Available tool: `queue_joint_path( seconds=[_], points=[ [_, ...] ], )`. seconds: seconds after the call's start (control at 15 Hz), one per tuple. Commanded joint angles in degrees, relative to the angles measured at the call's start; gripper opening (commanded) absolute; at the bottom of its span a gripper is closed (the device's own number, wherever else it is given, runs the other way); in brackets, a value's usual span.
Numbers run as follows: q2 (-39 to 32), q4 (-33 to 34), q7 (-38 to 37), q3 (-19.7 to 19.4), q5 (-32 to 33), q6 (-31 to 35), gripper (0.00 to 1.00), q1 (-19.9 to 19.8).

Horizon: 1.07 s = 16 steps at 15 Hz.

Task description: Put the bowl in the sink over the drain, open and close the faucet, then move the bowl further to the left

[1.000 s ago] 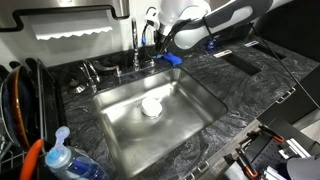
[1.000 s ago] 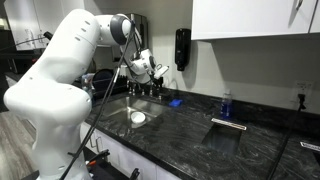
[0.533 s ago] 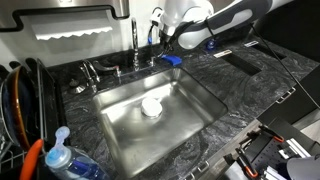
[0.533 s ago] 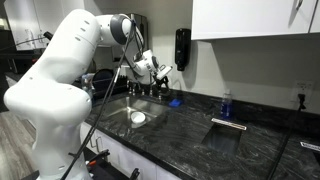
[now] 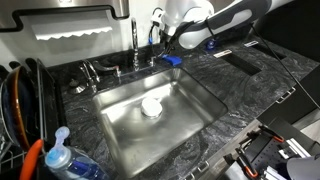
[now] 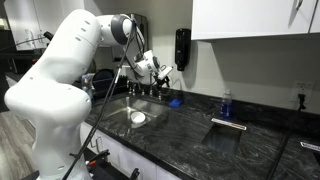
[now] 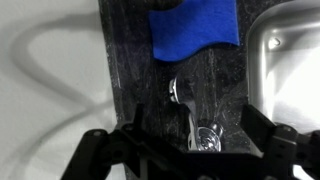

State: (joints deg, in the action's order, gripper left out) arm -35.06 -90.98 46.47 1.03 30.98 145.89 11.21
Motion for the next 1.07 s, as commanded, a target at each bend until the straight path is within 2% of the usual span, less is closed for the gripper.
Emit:
queue_joint_path(
  seconds=[0.0, 0.6, 1.0],
  points=[
    [-1.1, 1.15, 1.87, 0.79, 0.65, 0.06, 0.66, -1.27],
    [-1.82, 1.99, 3.03, 0.77, -0.06, -0.36, 0.02, -2.6],
    [-0.56, 0.97, 4.0, 1.12, -0.36, -0.87, 0.04, -2.2]
  ],
)
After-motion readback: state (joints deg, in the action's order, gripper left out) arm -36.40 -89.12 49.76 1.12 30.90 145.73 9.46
